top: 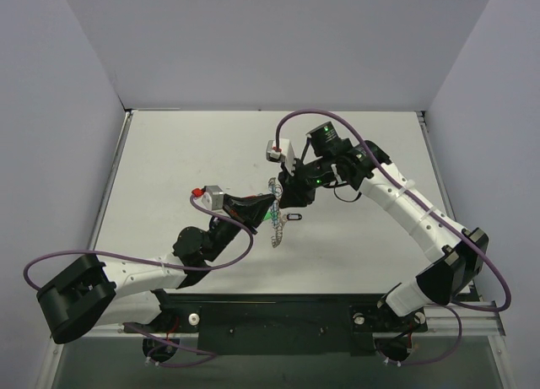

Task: Put the keys on the keyring

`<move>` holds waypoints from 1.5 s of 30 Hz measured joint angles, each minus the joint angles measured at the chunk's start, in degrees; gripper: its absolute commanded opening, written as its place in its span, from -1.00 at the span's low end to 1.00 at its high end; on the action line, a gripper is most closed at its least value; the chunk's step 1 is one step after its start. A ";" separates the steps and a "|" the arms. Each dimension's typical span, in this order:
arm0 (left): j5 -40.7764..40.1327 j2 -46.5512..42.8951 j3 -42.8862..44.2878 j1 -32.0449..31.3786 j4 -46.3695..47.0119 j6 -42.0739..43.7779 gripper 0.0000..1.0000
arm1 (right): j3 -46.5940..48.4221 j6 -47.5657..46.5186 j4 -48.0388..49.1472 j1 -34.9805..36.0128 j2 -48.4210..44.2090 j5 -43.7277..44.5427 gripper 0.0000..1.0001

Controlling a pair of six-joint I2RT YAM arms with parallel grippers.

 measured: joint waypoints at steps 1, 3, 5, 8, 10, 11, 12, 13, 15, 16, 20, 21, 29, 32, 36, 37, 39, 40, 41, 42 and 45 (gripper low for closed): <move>-0.11 0.00 0.00 0.00 0.00 -0.04 -1.00 | 0.00 0.00 0.00 0.02 0.00 0.20 -0.79; -0.24 0.00 -0.02 0.00 0.00 -0.07 -1.00 | 0.07 0.02 0.00 0.13 0.00 0.50 -0.84; -0.28 0.00 -0.02 0.00 -0.02 -0.11 -1.00 | 0.31 0.04 -0.02 0.28 0.04 0.74 -0.88; -0.33 0.00 -0.02 0.00 0.00 -0.20 -1.00 | 1.01 0.24 0.09 0.33 0.09 0.92 -0.92; -0.35 0.00 -0.02 0.00 0.00 -0.22 -1.00 | 1.53 0.44 0.13 0.33 0.11 1.11 -0.94; -0.39 0.00 -0.02 0.00 0.00 -0.22 -1.00 | 1.73 0.55 0.22 0.33 0.11 1.16 -0.95; -0.46 0.02 -0.02 0.00 0.00 -0.26 -1.00 | 1.86 0.66 0.26 0.33 0.11 1.22 -0.96; -0.50 0.04 -0.02 0.00 0.00 -0.31 -1.00 | 1.95 0.72 0.35 0.33 0.11 1.29 -0.97; -0.55 0.04 -0.02 0.00 0.00 -0.37 -1.00 | 1.97 0.90 0.39 0.33 0.11 1.33 -0.98; -0.55 0.11 -0.02 0.00 0.00 -0.39 -1.00 | 1.97 0.92 0.39 0.31 0.11 1.36 -0.98; -0.63 0.46 -0.02 0.00 0.04 -0.39 -1.00 | 1.97 1.09 0.39 -0.20 0.11 1.53 -0.95; -0.66 0.52 -0.02 0.00 0.04 -0.39 -1.00 | 1.97 1.22 0.39 -0.39 0.11 1.49 -0.90; 0.15 0.59 -1.57 0.00 0.09 -0.11 -1.00 | 1.07 1.01 0.24 -6.14 -2.03 -1.97 -0.21; 1.92 0.42 -1.79 0.09 0.04 0.04 -1.00 | -0.13 -1.53 -1.14 -7.78 -4.31 -4.04 -0.11; 6.29 0.35 -1.79 0.15 0.15 0.04 -1.00 | -0.35 -9.99 -6.16 -7.02 -5.66 -8.28 -0.09; 7.63 0.35 -1.79 0.17 0.15 0.04 -1.00 | -0.35 -12.61 -7.87 -6.54 -5.62 -8.96 -0.09; 10.51 0.37 -1.75 0.17 0.15 0.17 -1.00 | -0.31 -17.99 -11.45 -5.53 -5.42 -9.90 -0.08; 12.00 0.37 -1.66 0.20 0.15 0.37 -1.00 | -0.31 -21.29 -13.77 -4.90 -5.31 -10.40 -0.08; 13.27 0.37 -1.49 0.22 0.11 0.68 -1.00 | -0.28 -23.80 -15.58 -4.48 -5.22 -10.71 -0.08; 14.75 0.42 -1.14 0.24 0.07 1.09 -1.00 | -0.26 -26.23 -17.16 -4.13 -5.14 -10.97 -0.08; 18.80 0.42 0.44 0.39 0.09 2.10 -1.00 | -0.26 -30.99 -20.39 -3.41 -5.03 -11.47 -0.10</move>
